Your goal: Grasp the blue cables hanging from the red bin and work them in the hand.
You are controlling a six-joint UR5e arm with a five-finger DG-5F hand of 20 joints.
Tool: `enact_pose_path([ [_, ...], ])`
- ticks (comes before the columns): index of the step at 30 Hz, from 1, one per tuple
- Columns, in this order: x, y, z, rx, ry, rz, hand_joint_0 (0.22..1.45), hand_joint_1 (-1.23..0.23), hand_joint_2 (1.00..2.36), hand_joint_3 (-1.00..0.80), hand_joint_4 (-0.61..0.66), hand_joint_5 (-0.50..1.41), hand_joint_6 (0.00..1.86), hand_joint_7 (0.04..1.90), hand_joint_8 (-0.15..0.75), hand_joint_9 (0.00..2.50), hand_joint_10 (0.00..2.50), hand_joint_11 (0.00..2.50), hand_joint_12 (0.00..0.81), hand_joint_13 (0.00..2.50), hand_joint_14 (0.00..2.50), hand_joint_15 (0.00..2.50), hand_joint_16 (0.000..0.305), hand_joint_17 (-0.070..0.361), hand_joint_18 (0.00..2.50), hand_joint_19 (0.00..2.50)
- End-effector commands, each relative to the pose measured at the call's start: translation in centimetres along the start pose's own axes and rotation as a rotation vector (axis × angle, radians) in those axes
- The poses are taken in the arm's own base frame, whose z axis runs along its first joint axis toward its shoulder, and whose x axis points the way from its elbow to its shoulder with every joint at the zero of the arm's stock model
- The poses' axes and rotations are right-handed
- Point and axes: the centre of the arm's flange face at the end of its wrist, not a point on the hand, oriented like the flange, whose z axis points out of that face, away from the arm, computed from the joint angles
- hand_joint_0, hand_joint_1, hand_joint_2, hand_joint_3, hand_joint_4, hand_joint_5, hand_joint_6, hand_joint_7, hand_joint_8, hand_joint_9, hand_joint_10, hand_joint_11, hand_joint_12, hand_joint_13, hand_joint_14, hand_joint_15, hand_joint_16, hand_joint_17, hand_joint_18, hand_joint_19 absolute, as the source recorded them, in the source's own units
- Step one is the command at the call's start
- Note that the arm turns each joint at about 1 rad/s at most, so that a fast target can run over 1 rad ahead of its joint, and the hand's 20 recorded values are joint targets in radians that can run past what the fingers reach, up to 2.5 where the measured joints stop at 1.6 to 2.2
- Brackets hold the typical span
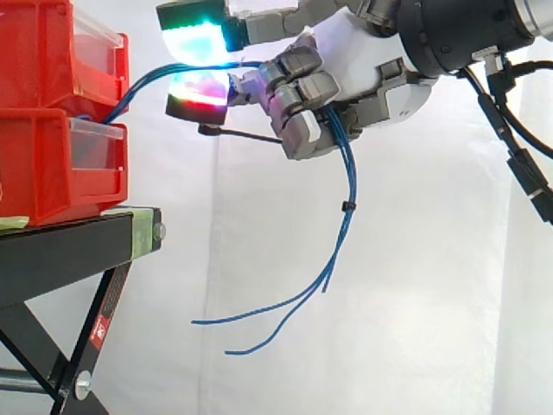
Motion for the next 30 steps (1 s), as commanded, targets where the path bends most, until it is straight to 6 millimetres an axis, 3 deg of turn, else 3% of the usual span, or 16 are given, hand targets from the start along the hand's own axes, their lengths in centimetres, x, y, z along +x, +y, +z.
enact_pose_path([
  [1,0.01,0.01,0.01,-0.001,0.0,0.001,1.04,-0.66,1.02,-0.06,0.16,-0.02,1.02,0.97,0.511,0.78,2.5,2.5,0.522,0.83,2.5,1.89,0.06,0.134,1.2,1.37],
  [5,0.02,0.02,0.02,-0.002,0.0,0.002,1.07,-0.63,1.0,0.2,0.17,0.1,0.8,1.04,0.511,0.78,2.5,2.5,0.522,0.83,2.5,1.89,0.06,0.134,1.2,1.37],
  [9,0.14,0.12,0.12,-0.012,0.001,0.013,0.99,-0.59,1.02,-0.3,0.16,0.32,0.05,1.33,0.511,0.78,2.5,2.5,0.522,0.83,2.5,1.89,0.06,0.134,1.2,1.37],
  [10,0.18,0.15,0.15,-0.016,0.001,0.016,0.98,-0.58,1.02,-0.37,0.17,0.33,0.0,1.33,0.511,0.78,2.5,2.5,0.522,0.83,2.5,1.89,0.06,0.134,1.2,1.37],
  [11,0.2,0.17,0.17,-0.018,0.001,0.019,1.01,-0.58,1.02,-0.3,0.16,0.34,0.0,1.34,0.511,0.78,2.5,2.5,0.522,0.83,2.5,1.89,0.06,0.134,1.2,1.37],
  [12,0.2,0.11,0.18,-0.018,0.001,0.019,1.05,-0.6,1.02,0.01,0.15,0.34,0.28,1.31,0.511,0.78,2.5,2.5,0.522,0.83,2.5,1.89,0.06,0.134,1.2,1.37],
  [13,0.2,0.11,0.18,-0.018,0.001,0.019,1.07,-0.62,1.04,0.26,0.13,0.24,0.86,1.15,0.511,0.78,2.5,2.5,0.522,0.83,2.5,1.89,0.06,0.134,1.2,1.37],
  [14,0.21,0.18,0.18,-0.019,0.001,0.02,0.98,-0.6,1.41,0.2,0.13,0.23,0.92,1.17,0.511,0.78,2.5,2.5,0.522,0.83,2.5,1.89,0.06,0.134,1.2,1.37],
  [15,0.21,0.18,0.18,-0.019,0.001,0.021,0.99,-0.6,1.43,0.23,0.12,0.2,0.98,1.12,0.511,0.78,2.5,2.5,0.522,0.83,2.5,1.89,0.06,0.134,1.2,1.37],
  [17,0.21,0.18,0.18,-0.019,0.001,0.026,0.98,-0.6,1.44,0.21,0.13,0.18,0.98,1.1,0.511,0.78,2.5,2.5,0.522,0.83,2.5,1.89,0.06,0.134,1.2,1.37],
  [20,0.21,0.18,0.18,-0.019,0.001,0.032,1.04,-0.65,1.13,0.23,0.15,0.17,0.89,1.1,0.511,0.78,2.5,2.5,0.522,0.83,2.5,1.89,0.06,0.134,1.2,1.37],
  [21,0.21,0.18,0.18,-0.019,0.001,0.034,1.06,-0.68,1.01,0.1,0.15,0.17,0.85,1.11,0.511,0.78,2.5,2.5,0.522,0.83,2.5,1.89,0.06,0.134,1.2,1.37],
  [23,0.23,0.18,0.18,-0.019,0.003,0.034,1.07,-0.67,1.01,0.12,0.15,0.17,0.81,1.11,0.511,0.78,2.5,2.5,0.522,0.83,2.5,1.89,0.06,0.134,1.2,1.37],
  [25,0.23,0.18,0.18,-0.019,0.003,0.034,1.05,-0.65,1.21,0.26,0.14,0.17,0.86,1.09,0.511,0.78,2.5,2.5,0.522,0.83,2.5,1.89,0.06,0.134,1.2,1.37],
  [28,0.21,0.11,0.18,-0.018,0.003,0.032,1.05,-0.64,1.29,0.26,0.14,0.18,0.9,1.08,0.511,0.78,2.5,2.5,0.522,0.83,2.5,1.89,0.06,0.134,1.2,1.37],
  [30,0.23,0.18,0.18,-0.019,0.003,0.034,1.1,-0.68,1.0,0.25,0.15,0.17,0.85,1.1,0.511,0.78,2.5,2.5,0.522,0.83,2.5,1.89,0.06,0.134,1.2,1.37],
])
